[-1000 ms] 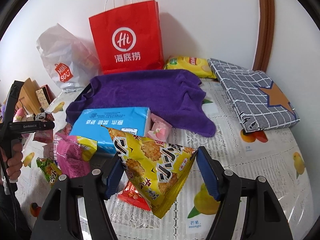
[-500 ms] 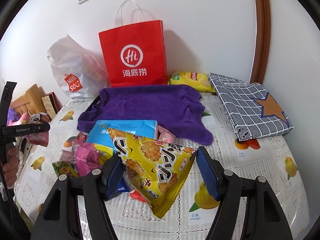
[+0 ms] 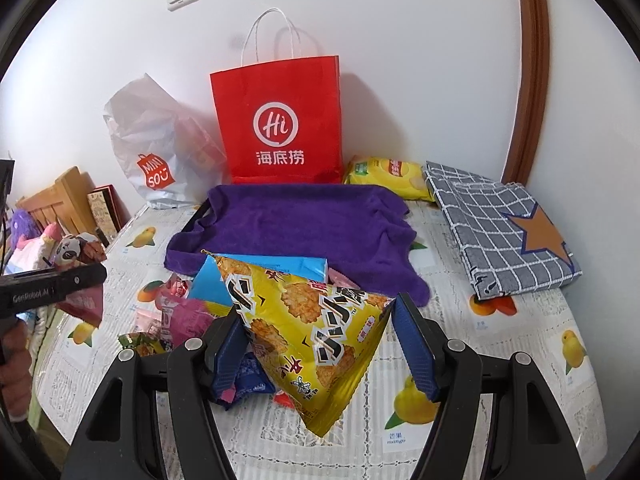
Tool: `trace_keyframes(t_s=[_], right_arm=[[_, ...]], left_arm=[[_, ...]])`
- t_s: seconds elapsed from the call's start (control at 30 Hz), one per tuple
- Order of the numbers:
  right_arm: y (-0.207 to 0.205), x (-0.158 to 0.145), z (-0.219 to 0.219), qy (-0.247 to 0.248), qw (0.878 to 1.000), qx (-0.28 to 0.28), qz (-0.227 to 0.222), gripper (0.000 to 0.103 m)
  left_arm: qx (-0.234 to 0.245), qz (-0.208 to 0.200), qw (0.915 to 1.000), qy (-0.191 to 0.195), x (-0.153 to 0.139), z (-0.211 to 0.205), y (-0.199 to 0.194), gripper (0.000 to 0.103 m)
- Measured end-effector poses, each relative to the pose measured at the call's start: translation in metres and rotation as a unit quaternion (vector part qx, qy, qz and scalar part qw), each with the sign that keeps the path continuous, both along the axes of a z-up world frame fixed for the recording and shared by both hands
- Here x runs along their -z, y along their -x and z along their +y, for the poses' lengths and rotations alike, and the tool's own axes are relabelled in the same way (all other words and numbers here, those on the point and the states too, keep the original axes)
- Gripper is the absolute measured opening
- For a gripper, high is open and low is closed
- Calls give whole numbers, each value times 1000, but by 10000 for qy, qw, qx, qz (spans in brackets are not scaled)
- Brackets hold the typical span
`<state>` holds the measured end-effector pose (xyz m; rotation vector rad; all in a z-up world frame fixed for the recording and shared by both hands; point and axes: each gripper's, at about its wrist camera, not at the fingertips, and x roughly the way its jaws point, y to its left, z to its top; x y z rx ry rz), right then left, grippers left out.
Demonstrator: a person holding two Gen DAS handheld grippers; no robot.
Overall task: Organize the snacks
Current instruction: 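Carry the panda packet onto the purple towel and open the left tool while right tool holds yellow bag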
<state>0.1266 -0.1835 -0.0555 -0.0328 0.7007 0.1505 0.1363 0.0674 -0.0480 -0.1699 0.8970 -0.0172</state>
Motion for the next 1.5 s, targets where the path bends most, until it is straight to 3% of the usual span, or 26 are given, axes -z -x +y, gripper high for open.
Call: trace_keyframes(t_s=[0.83,1.5], right_arm=[[-82,-40,8,-181,9994,6,-286,69],[-168,-26,17,-214,9996,-48,-159,69]], left_arm=[[321,-209,9992,-134,-33,-33,-66,42],[197,23,9996,-202,-13,-13,-148,42]])
